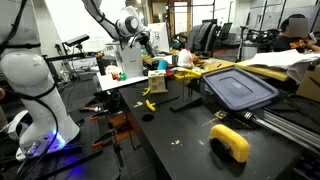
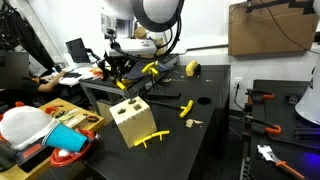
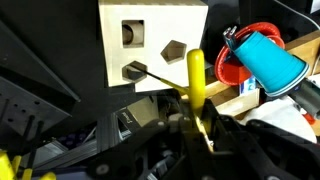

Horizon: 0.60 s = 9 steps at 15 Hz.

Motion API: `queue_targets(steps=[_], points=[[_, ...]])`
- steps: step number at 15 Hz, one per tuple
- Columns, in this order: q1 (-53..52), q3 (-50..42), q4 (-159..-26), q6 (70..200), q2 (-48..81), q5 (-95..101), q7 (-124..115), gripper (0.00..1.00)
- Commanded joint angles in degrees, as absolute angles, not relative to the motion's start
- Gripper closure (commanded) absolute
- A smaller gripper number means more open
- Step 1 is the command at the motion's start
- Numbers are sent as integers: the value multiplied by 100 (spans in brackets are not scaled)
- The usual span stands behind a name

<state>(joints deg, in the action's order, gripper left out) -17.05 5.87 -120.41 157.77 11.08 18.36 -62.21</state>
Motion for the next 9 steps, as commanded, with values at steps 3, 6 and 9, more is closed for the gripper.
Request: queue_targets(steps=[3,6,9], points=[[-1513,678,-12150,16667,1514,1400,-5852,96],[-1370,790,-12140,17087,1798,1228,-5700,96],[-1143,1078,-12227,17218,1792,966,-5469,96]])
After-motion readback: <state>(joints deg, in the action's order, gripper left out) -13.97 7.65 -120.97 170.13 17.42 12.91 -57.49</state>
